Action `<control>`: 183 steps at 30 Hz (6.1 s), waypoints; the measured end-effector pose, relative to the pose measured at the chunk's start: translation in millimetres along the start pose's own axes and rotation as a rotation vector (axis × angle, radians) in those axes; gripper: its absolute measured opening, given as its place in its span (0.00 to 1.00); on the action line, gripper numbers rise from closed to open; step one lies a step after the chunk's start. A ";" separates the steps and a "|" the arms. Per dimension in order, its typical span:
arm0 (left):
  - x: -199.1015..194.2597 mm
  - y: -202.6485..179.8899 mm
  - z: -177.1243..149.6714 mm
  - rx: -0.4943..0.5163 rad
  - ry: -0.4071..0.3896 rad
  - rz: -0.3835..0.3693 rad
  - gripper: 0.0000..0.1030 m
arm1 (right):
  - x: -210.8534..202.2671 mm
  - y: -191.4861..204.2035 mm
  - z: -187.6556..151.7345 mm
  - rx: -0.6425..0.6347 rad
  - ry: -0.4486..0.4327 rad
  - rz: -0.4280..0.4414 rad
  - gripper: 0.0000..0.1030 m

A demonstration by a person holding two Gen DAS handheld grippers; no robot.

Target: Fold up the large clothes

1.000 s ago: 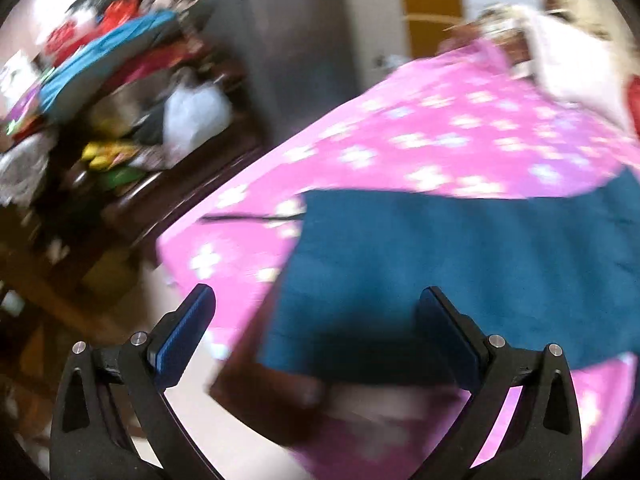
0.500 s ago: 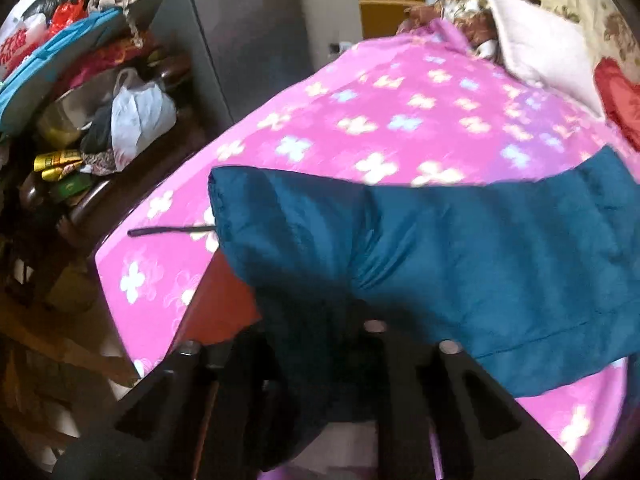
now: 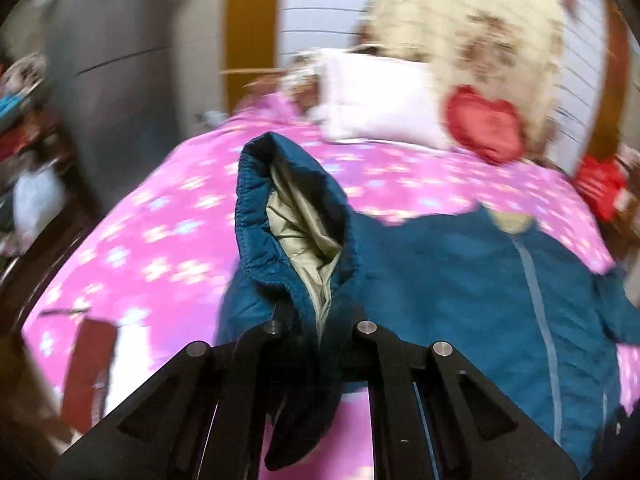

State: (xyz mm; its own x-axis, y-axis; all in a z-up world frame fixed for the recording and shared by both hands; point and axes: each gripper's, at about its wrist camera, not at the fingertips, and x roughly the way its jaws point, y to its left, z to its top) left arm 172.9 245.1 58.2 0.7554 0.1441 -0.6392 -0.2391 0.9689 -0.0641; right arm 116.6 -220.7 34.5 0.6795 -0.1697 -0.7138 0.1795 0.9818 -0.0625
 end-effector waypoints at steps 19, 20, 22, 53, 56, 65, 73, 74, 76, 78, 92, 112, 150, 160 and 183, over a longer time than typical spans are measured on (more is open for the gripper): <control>40.3 -194.9 0.4 0.050 0.084 -0.289 0.05 | -0.9 -29.0 -5.9 0.040 0.030 0.008 1.00; 41.9 -201.4 -0.4 0.056 0.085 -0.298 0.05 | -0.4 -28.4 -6.2 0.037 0.030 0.008 1.00; 43.0 -218.1 -3.2 0.071 0.087 -0.323 0.05 | 1.1 -27.3 -5.4 0.034 0.034 0.013 1.00; 84.5 -400.2 -12.8 0.187 0.162 -0.674 0.05 | 9.5 -41.7 -5.1 0.055 0.081 0.013 1.00; 85.2 -416.3 -16.5 0.200 0.169 -0.694 0.06 | 12.0 -43.2 -4.7 0.042 0.085 -0.067 1.00; 80.4 -399.9 -27.5 0.186 0.257 -0.724 0.67 | 16.7 -48.3 -3.4 0.055 0.091 -0.092 1.00; 57.1 -298.2 -12.1 0.224 0.116 -0.578 0.67 | 14.7 -27.8 15.8 0.030 0.005 -0.039 1.00; 63.6 -278.0 -7.1 0.217 0.106 -0.518 0.67 | 15.7 -24.3 21.2 0.016 0.002 -0.022 1.00; 80.2 -236.2 0.7 0.197 0.088 -0.373 0.67 | 23.6 -7.9 42.9 -0.040 -0.004 0.018 1.00; 101.9 -191.6 4.8 0.147 0.097 -0.226 0.67 | 38.6 11.2 64.0 -0.098 -0.005 0.062 1.00; 173.1 -131.0 -10.5 -0.006 0.223 -0.051 0.67 | 200.0 126.4 140.1 -0.269 0.199 0.354 1.00; 151.4 -136.7 -55.9 0.039 0.210 -0.016 0.85 | 186.5 87.2 97.2 -0.180 0.204 0.283 1.00; 157.5 -117.0 -52.0 -0.080 0.223 -0.079 0.85 | 223.3 -363.3 121.4 0.287 0.219 -0.191 0.96; 157.5 -115.8 -51.9 -0.081 0.223 -0.081 0.85 | 179.9 -285.7 123.6 0.050 0.022 -0.279 0.16; 154.5 -107.8 -53.5 -0.137 0.201 -0.124 0.85 | 110.6 186.3 77.2 -0.540 -0.102 0.060 0.13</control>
State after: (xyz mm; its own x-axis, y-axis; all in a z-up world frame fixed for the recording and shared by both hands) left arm 282.7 152.2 -74.7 0.6512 -0.0296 -0.7583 -0.2430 0.9385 -0.2453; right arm 280.1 -63.1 -2.2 0.7478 -0.0935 -0.6573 -0.2332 0.8899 -0.3920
